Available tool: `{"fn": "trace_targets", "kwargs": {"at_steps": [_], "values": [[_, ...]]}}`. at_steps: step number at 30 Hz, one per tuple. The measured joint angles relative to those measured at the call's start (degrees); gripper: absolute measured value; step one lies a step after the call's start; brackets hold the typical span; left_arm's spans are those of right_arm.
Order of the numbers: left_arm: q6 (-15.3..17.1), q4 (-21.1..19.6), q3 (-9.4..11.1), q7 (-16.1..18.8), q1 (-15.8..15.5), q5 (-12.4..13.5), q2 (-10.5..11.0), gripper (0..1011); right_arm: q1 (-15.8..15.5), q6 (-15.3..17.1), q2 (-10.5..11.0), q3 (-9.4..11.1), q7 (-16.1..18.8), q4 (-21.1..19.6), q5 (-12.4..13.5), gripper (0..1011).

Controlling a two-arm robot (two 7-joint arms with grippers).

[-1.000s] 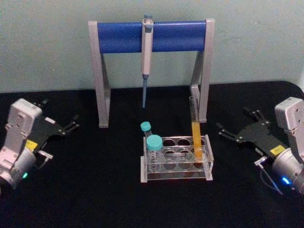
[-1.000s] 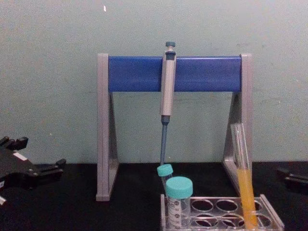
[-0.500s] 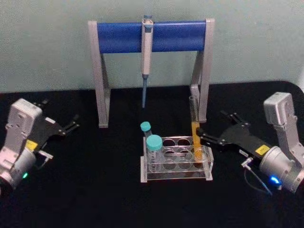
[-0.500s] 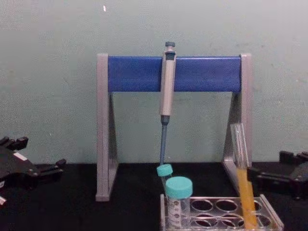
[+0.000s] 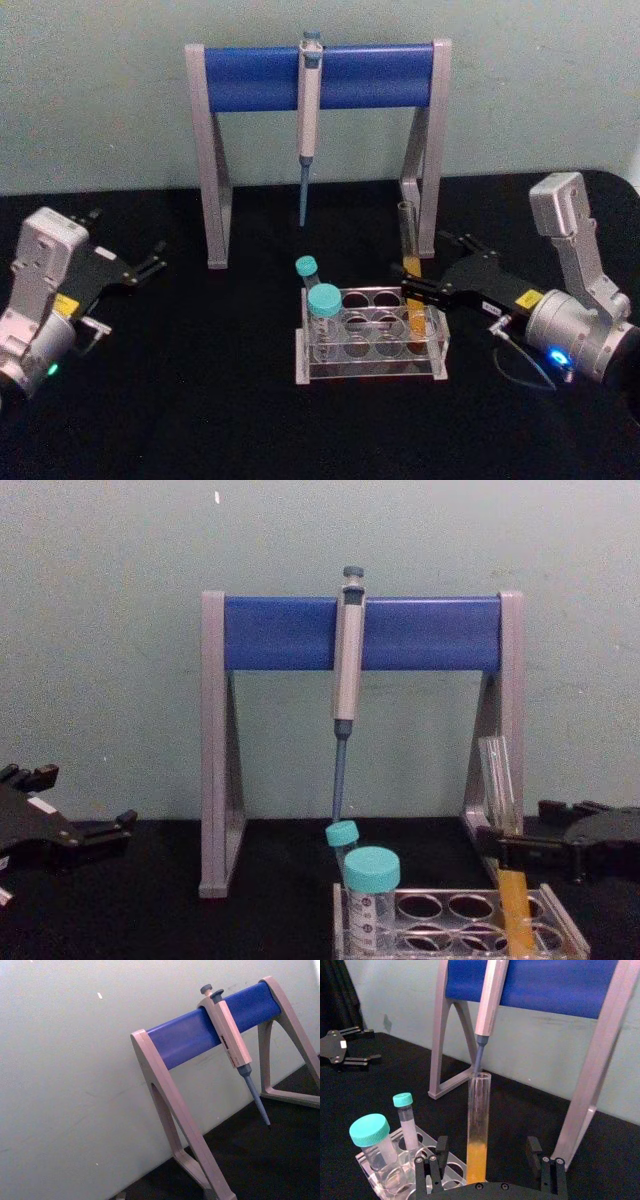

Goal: Pick up the test tube from the test tube rack, shake it, then place it back into the test tube rack.

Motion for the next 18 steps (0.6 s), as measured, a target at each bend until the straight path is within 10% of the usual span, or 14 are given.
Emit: {"fn": "trace_targets", "kwargs": {"at_steps": [18], "values": [[0.0, 0.0, 0.0, 0.0, 0.0, 0.0, 0.0, 1001, 3.9, 2.3, -1.7, -1.7, 3.4, 3.9, -2.5, 1000]]}}
